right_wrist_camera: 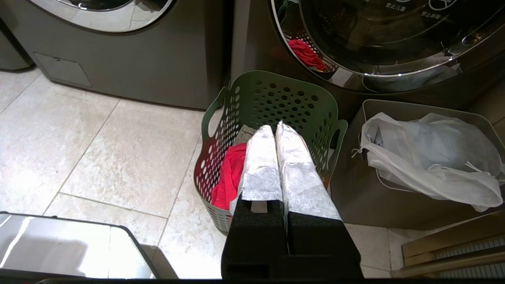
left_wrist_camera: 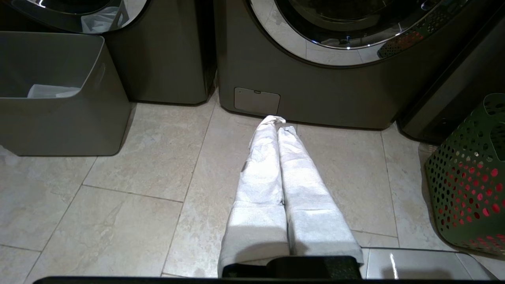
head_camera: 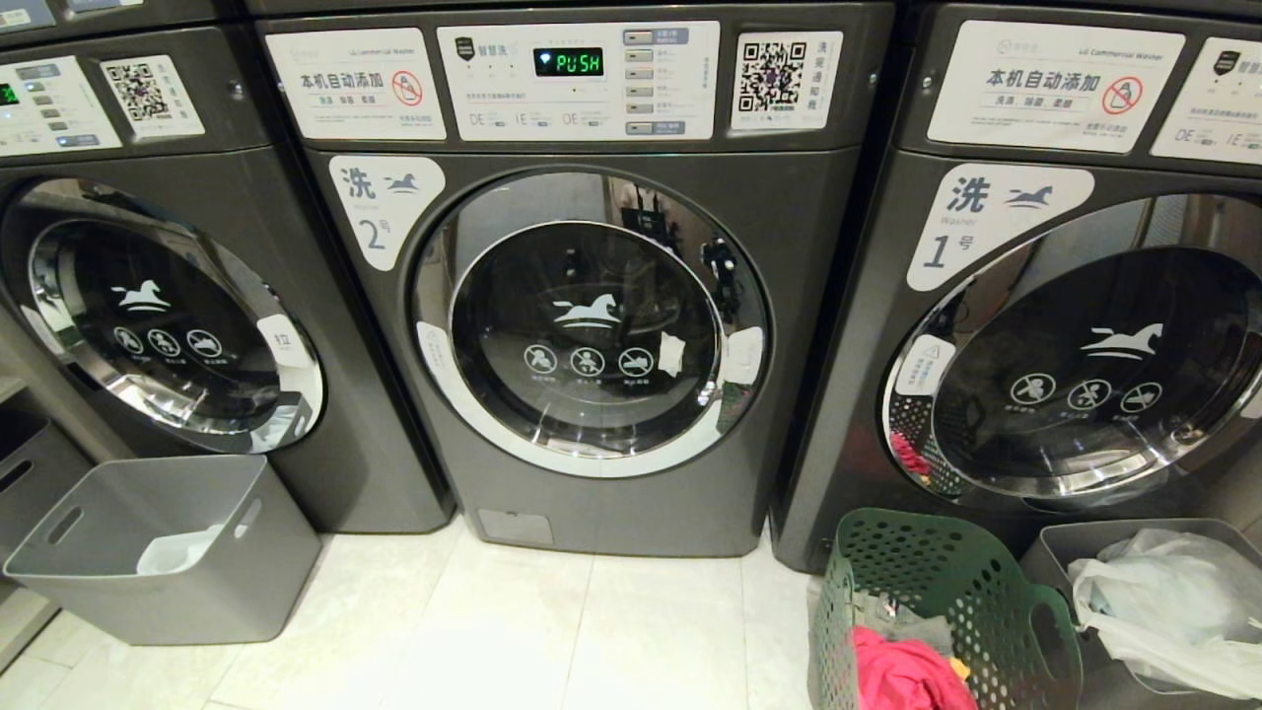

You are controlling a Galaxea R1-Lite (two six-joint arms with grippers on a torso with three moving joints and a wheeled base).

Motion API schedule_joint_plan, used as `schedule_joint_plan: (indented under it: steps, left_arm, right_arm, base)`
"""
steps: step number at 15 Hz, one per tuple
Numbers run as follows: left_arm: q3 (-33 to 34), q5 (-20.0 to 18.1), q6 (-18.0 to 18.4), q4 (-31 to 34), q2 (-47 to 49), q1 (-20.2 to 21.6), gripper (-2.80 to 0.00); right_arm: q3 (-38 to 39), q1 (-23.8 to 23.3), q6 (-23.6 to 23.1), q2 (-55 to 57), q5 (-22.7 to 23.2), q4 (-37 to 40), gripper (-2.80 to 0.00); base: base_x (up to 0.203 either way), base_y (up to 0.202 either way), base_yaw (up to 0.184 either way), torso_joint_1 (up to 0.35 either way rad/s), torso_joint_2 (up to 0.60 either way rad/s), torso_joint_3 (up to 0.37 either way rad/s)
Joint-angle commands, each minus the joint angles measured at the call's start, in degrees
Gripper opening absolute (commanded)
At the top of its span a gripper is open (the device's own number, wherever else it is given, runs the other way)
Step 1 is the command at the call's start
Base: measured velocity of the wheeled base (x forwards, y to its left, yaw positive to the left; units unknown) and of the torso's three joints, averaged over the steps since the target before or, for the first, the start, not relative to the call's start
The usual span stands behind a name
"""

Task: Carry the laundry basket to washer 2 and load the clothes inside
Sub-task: Open the lid of the washing machine

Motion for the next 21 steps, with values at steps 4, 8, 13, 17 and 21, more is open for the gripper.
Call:
schedule_joint_plan:
  steps: [4,8,13,17,21]
  left_arm:
    - [-0.04,0.02,0.02,0.04,0.07,0.0,-2.8]
    - [-0.04,0.02,0.02,0.04,0.07,0.0,-2.8]
    - [0.02,0.02,-0.07,0.04,0.07,0.0,-2.8]
    - [0.05,0.02,-0.16,0.04,0.07,0.0,-2.8]
    - [0.05,0.02,-0.07,0.04,0.07,0.0,-2.8]
  right_arm:
    - [-0.01,0.0,-0.1,0.09,0.02,0.1,-2.8]
    - [0.08,0.0,-0.1,0.09,0.02,0.1,-2.8]
    - [0.08,0.0,-0.1,0.09,0.02,0.1,-2.8]
    - [0.08,0.0,-0.1,0.09,0.02,0.01,-2.8]
    - [0.08,0.0,-0.1,0.09,0.02,0.01,-2.8]
  base:
    - [0.0,0.0,0.0,0.0,0.0,0.0]
    - [0.0,0.0,0.0,0.0,0.0,0.0]
    - [0.0,0.0,0.0,0.0,0.0,0.0]
    - [0.0,0.0,0.0,0.0,0.0,0.0]
    - [0.0,0.0,0.0,0.0,0.0,0.0]
